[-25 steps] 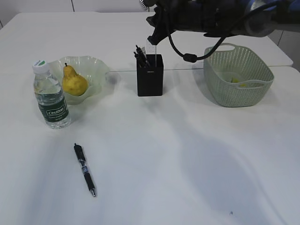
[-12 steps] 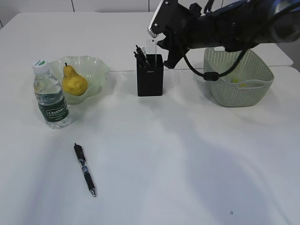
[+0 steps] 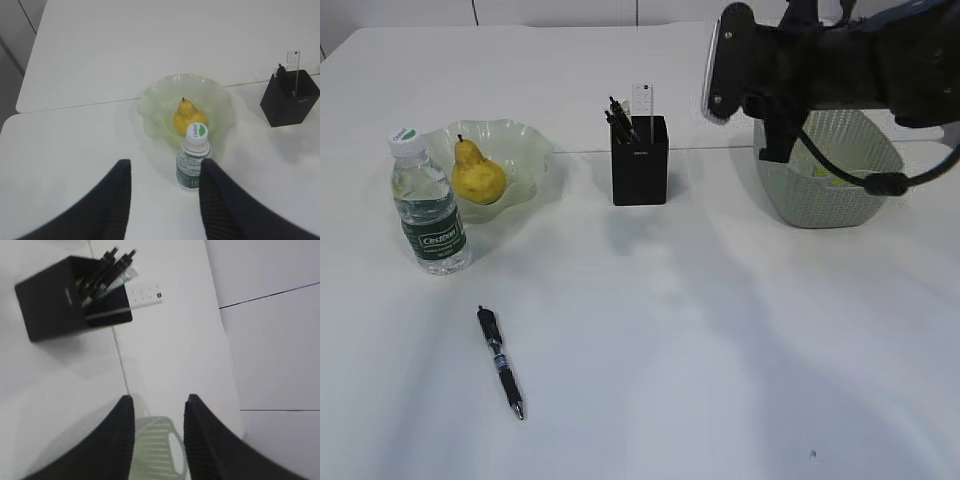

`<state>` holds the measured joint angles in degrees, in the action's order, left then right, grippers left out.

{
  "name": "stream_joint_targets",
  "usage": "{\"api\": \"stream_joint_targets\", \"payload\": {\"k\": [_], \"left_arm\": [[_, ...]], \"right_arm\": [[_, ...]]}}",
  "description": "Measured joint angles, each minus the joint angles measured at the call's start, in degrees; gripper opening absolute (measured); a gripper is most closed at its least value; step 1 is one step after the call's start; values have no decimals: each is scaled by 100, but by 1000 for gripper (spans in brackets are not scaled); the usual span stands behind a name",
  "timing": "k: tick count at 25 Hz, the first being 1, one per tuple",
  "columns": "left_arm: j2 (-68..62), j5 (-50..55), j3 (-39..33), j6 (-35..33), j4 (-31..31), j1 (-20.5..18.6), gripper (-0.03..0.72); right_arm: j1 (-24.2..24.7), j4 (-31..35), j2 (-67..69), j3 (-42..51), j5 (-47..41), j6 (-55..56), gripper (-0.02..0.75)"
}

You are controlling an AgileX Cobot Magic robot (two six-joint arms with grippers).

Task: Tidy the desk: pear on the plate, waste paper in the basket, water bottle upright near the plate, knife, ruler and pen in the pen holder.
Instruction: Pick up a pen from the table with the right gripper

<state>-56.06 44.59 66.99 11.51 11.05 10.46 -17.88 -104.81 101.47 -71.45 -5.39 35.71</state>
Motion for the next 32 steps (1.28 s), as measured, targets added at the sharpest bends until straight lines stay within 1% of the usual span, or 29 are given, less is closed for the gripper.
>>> {"api": "stream_joint_targets", "payload": {"k": [9, 12, 16, 18, 21, 23, 28, 32], "left_arm": [[0, 0, 0, 0, -12, 0, 316], [0, 0, 0, 0, -1, 0, 316], [0, 0, 0, 0, 22, 0, 312], [0, 0, 0, 0, 22, 0, 312], [0, 0, 0, 0, 11, 0, 312], [0, 0, 0, 0, -29, 0, 312], [0, 0, 0, 0, -273, 0, 311], [10, 0, 0, 2, -509, 0, 311]], "right_arm": [[0, 24, -685, 1035, -420, -2303, 281], [0, 37, -904, 1305, -714, -2837, 281], [0, 69, -1117, 1738, -1331, -3041, 281], [0, 83, -1263, 2034, -1347, -3046, 281], [-156, 97, -1537, 2545, -1336, -3046, 281], [-288, 270, -1703, 2848, -1314, -2929, 281], [-642, 1056, -2163, 3252, -1299, -2804, 281], [-1088, 1946, -2293, 3243, -1273, -2353, 281]]}}
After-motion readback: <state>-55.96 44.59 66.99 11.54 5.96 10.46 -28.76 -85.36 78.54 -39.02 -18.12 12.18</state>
